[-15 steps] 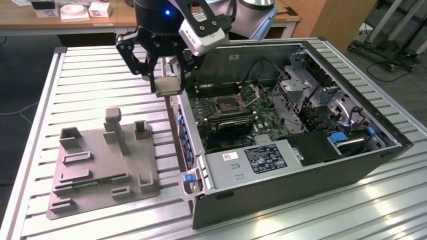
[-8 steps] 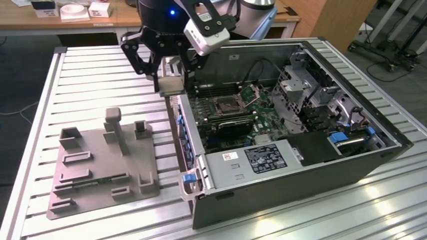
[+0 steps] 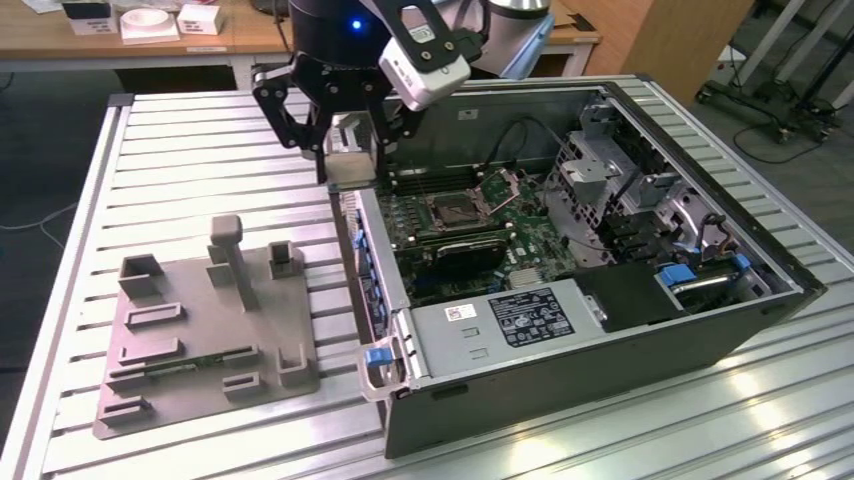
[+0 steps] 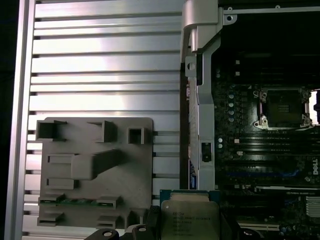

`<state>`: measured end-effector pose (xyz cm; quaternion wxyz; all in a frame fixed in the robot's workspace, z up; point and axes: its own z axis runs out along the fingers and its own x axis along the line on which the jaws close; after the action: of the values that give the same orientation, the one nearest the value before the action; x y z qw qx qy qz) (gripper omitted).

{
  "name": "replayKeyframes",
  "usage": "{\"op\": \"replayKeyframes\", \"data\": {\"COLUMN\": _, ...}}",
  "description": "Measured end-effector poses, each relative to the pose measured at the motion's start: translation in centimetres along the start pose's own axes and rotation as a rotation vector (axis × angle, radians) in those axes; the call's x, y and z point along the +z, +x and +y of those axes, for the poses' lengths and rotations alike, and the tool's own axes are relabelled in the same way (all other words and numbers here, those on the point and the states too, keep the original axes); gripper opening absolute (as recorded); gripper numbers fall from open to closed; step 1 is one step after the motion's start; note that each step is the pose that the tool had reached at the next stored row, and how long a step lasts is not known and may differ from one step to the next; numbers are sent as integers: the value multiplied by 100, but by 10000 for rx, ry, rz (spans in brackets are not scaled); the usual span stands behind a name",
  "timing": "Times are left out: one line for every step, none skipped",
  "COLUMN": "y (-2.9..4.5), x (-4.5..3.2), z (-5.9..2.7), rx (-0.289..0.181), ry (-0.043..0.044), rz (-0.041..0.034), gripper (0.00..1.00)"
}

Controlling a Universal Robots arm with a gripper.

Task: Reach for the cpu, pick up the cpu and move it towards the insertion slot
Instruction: 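Pick up the cpu and move it towards the insertion slot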

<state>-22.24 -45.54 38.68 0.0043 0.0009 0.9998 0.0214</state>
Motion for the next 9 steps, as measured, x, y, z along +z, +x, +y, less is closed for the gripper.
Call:
{"op": "replayKeyframes", "data": {"y": -8, "x": 0, "z": 0, "rx": 0, "ry": 0, "rz": 0, "gripper": 54}}
{"op": "replayKeyframes", "data": {"y": -15, "x": 0, "z": 0, "rx": 1, "ry": 1, "rz": 1, "gripper": 54}}
{"op": "replayKeyframes", "data": {"y": -24, "x": 0, "z": 0, "rx": 0, "ry": 0, "rz": 0, "gripper": 54}}
{"op": "replayKeyframes", "data": {"y": -32, "x": 0, "z": 0, "rx": 0, "ry": 0, "rz": 0, "gripper": 54}}
{"op": "replayKeyframes", "data": {"y": -40, "x": 0, "z": 0, "rx": 0, "ry": 1, "rz": 1, "gripper": 54}}
{"op": "replayKeyframes", "data": {"y": -48, "x": 0, "z": 0, "rx": 0, "ry": 0, "rz": 0, "gripper": 54}}
{"op": "replayKeyframes", "data": {"y": -57, "x": 0, "z": 0, "rx": 0, "ry": 0, "rz": 1, "gripper": 54}}
{"op": "replayKeyframes", "data": {"y": -65, "x": 0, "z": 0, "rx": 0, "ry": 1, "rz": 0, "gripper": 54}}
{"op": "replayKeyframes", "data": {"y": -74, "x": 0, "z": 0, "rx": 0, "ry": 1, "rz": 1, "gripper": 54}}
